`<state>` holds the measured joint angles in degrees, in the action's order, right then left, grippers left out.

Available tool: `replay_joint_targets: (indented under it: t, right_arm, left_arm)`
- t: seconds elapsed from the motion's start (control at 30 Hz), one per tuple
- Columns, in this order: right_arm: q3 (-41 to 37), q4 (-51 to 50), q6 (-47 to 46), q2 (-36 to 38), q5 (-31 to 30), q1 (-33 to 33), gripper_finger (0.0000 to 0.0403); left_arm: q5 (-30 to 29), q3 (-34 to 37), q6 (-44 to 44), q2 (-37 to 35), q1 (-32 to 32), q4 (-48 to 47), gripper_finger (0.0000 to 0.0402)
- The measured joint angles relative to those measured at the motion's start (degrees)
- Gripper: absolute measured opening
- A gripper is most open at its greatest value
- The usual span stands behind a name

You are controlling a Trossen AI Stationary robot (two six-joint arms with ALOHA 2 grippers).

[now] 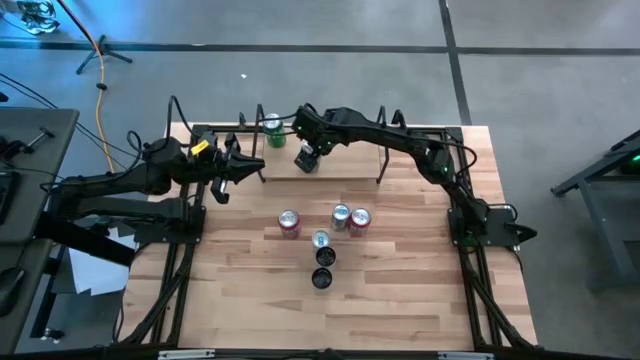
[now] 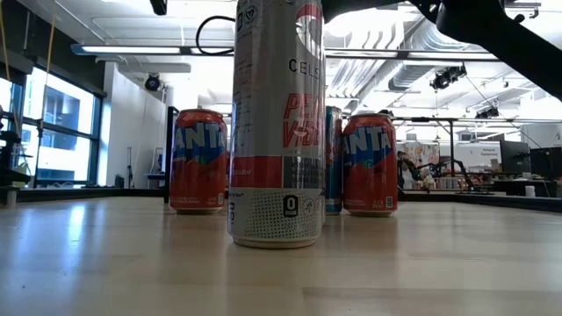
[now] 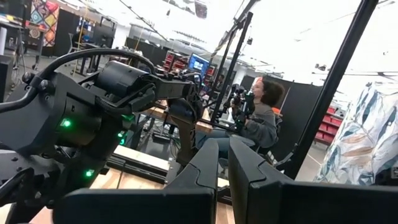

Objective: Place canned beverage on shelf
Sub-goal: Put the green soda can on the shelf aligned with the green soda can

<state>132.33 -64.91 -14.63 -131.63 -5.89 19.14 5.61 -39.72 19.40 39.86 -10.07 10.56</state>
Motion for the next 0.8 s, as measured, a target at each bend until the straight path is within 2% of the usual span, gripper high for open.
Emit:
replay_joint_targets:
  t: [0.17, 0.33, 0.8]
  right_arm:
    - [0.0, -0.04, 0.89, -0.01, 0.08, 0.0, 0.0323]
    - [0.0, 0.94, 5.66, 0.0, 0.07, 0.11, 0.0324]
    - [-0.04, 2.66, 8.9, -0.02, 0.36, 0.09, 0.0325]
  left_arm:
    - [0.0, 0.0, 0.0, 0.0, 0.0, -0.02, 0.0]
    - [0.0, 0.0, 0.0, 0.0, 0.0, -0.02, 0.0]
    - [0.0, 0.0, 0.0, 0.0, -0.02, -0.02, 0.0]
